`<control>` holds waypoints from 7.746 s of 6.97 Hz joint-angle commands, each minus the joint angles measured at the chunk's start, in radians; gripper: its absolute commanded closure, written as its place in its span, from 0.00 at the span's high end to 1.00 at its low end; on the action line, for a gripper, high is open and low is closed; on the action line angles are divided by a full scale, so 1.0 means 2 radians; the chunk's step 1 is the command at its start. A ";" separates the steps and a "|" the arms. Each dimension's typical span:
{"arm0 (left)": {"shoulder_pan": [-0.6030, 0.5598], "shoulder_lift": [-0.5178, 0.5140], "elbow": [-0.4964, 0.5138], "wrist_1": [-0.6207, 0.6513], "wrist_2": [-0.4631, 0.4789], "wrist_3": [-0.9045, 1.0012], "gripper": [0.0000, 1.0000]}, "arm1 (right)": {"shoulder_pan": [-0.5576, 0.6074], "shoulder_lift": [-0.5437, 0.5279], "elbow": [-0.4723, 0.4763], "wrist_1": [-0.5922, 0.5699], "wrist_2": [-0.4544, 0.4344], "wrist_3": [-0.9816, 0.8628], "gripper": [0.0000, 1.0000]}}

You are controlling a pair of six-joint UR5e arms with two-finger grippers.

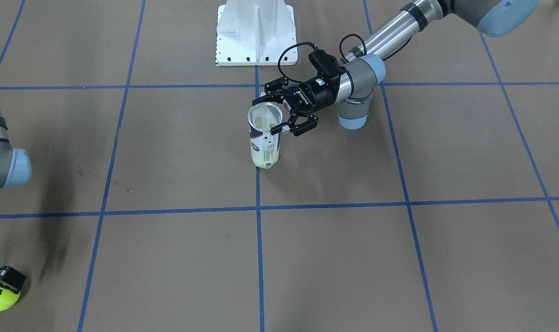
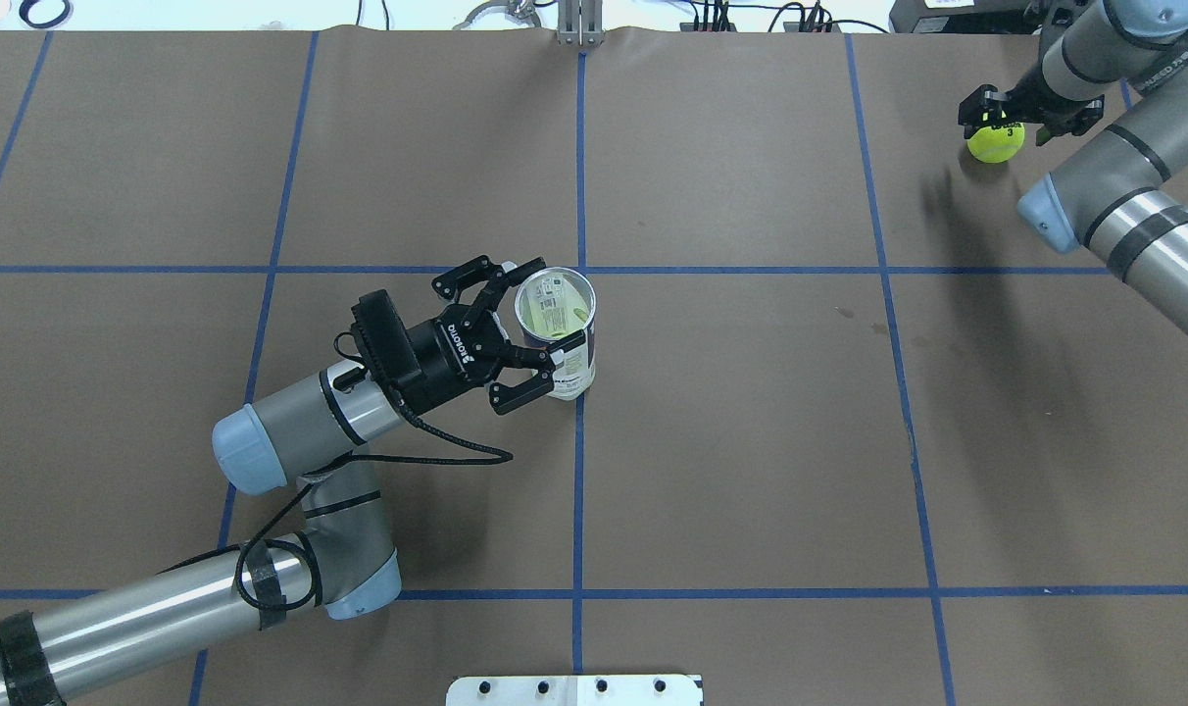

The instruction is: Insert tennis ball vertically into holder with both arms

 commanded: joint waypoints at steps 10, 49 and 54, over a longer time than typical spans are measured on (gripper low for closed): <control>0.000 0.000 -0.002 0.001 0.000 0.000 0.87 | -0.079 -0.037 0.467 -0.379 0.045 0.151 0.00; -0.290 0.234 -0.114 0.369 -0.029 -0.194 0.99 | 0.042 -0.138 0.382 -0.327 0.091 -0.175 0.99; -0.435 0.232 -0.129 0.640 -0.402 -0.187 0.99 | 0.071 -0.138 0.357 -0.327 0.091 -0.250 0.99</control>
